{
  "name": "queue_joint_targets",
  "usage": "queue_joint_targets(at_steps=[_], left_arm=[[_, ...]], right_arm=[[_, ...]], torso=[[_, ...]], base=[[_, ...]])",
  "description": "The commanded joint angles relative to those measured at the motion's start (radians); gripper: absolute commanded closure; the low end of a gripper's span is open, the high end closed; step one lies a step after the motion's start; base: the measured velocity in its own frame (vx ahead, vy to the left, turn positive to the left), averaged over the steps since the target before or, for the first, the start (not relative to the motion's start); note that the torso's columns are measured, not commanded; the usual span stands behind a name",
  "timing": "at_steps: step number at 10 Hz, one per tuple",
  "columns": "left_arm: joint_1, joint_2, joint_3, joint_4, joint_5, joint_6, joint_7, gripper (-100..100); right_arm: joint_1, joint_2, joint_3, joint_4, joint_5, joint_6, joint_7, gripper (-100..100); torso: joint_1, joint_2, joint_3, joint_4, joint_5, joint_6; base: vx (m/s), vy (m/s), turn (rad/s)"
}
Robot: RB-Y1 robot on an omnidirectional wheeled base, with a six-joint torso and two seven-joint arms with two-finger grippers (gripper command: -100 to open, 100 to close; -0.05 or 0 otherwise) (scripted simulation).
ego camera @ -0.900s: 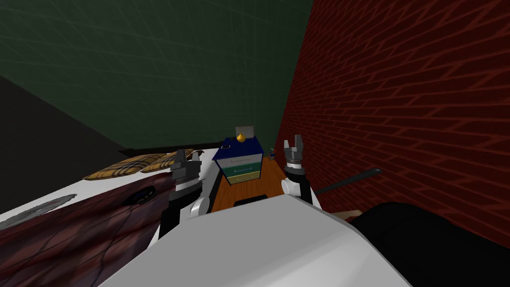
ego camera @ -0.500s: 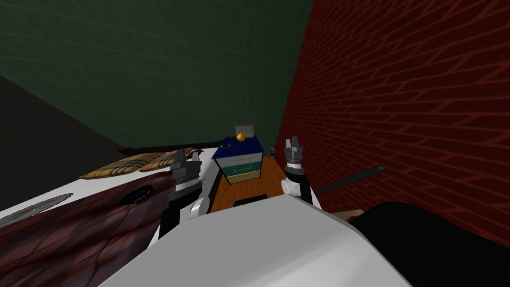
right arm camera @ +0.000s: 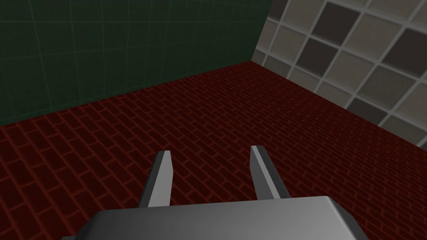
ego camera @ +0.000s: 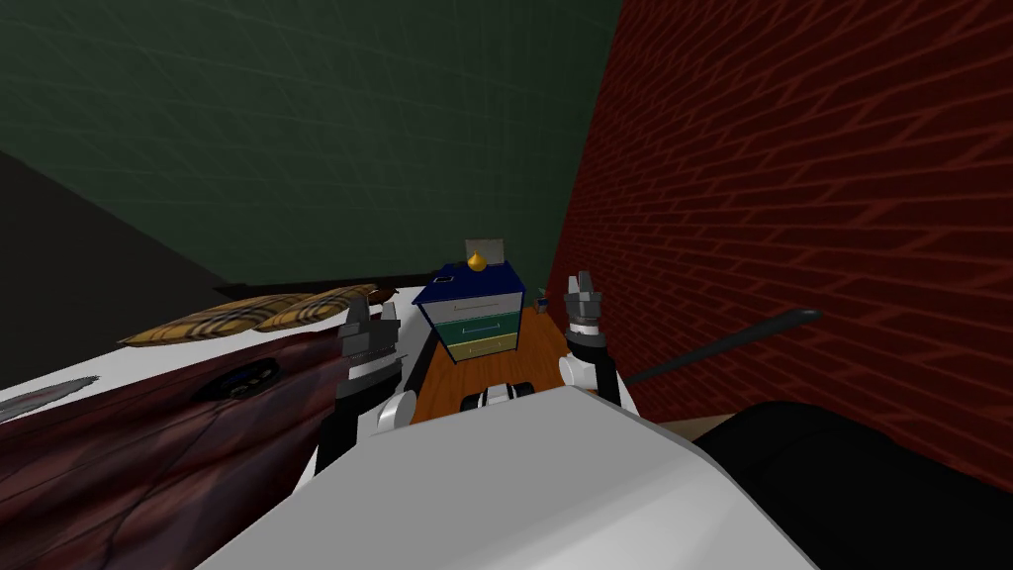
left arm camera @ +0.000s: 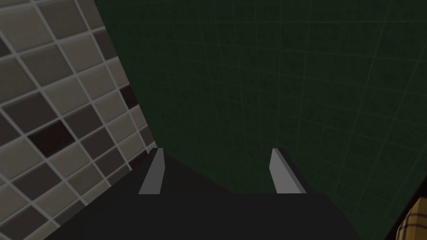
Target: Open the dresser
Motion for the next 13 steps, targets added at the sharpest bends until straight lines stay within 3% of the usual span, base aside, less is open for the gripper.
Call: queue_joint_targets(at_steps=[1, 3, 6, 13], left_arm=[[-0.002, 0.031, 0.0, 0.011, -0.001, -0.006, 0.0, -100], [-0.006, 0.074, 0.001, 0.035, -0.004, -0.021, -0.002, -100], [-0.017, 0.125, 0.003, 0.091, -0.011, -0.058, -0.005, -100], [-0.048, 0.181, 0.009, 0.26, -0.032, -0.17, -0.014, -100]], right_arm=[[0.0, 0.0, 0.0, 0.0, 0.0, 0.0, 0.0, 0], [0.0, 0.0, 0.0, 0.0, 0.0, 0.0, 0.0, 0], [0.0, 0.0, 0.0, 0.0, 0.0, 0.0, 0.0, 0], [0.0, 0.0, 0.0, 0.0, 0.0, 0.0, 0.0, 0]], torso=[[0.0, 0.074, -0.148, 0.074, 0.0, 0.0], [0.0, 0.116, -0.236, 0.116, 0.0, 0.0], [0.0, 0.12, -0.242, 0.12, 0.0, 0.0], [0.0, 0.121, -0.241, 0.121, 0.0, 0.0]], base=[[0.011, 0.001, -0.001], [0.019, -0.001, -0.003], [0.035, -0.001, -0.004], [0.052, 0.002, -0.006]])
